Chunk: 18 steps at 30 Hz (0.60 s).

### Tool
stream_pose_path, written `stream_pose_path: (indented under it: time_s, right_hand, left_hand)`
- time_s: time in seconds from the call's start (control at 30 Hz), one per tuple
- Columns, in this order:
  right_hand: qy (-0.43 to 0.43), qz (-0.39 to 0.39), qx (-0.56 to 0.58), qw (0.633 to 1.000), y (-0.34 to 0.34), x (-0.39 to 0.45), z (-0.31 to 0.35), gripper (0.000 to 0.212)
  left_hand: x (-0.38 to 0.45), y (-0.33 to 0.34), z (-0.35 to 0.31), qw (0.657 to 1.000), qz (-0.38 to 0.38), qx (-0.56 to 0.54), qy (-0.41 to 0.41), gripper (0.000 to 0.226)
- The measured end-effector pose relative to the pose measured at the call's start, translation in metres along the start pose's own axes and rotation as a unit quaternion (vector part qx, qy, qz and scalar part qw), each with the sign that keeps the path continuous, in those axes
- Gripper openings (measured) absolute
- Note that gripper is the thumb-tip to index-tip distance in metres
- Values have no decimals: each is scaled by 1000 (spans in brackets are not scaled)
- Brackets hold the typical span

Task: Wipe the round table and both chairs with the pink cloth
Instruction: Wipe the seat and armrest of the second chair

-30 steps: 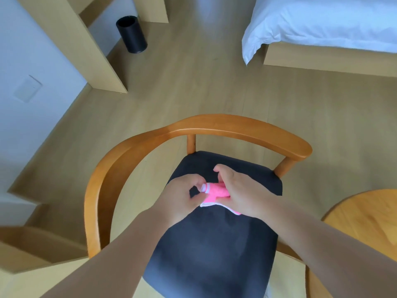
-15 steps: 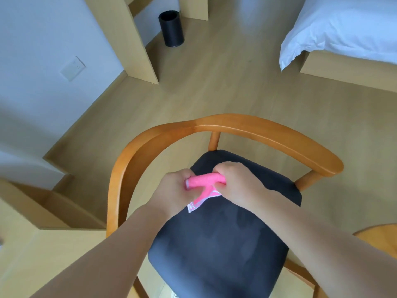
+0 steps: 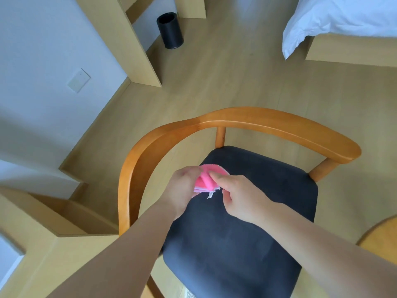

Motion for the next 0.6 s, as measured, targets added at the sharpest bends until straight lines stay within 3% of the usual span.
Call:
stream_pose_path:
  time_s: [0.17, 0.23, 0.3, 0.4, 0.6]
  right_hand:
    - [-32, 42, -2, 999, 6, 1, 1, 64]
    - [-32, 33, -41, 998, 5, 2, -10, 60]
    - [-47, 22, -86, 995, 5, 3, -21, 51]
    - [-76, 32, -138, 987, 9, 7, -29, 40]
    - [-102, 20, -156, 982, 21, 17, -33, 35]
  left_hand:
    - [20, -19, 1, 986, -72, 123, 87, 18]
    - [29, -27, -3, 968, -64, 197, 142, 18]
    - [38, -35, -10, 929, -40, 296, 221, 21]
    - [55, -39, -18, 835, 7, 441, 328, 36]
    - [93, -29, -38, 543, 55, 652, 526, 66]
Point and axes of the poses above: each hand's wrist, its own x-axis towards the middle knuckle, its own y-axis out of the palm, z = x × y, the point moved 3 cm from there along x, towards the middle knuckle, and after that the axes turned 14 degrees about -z, right-handed, at the moved point
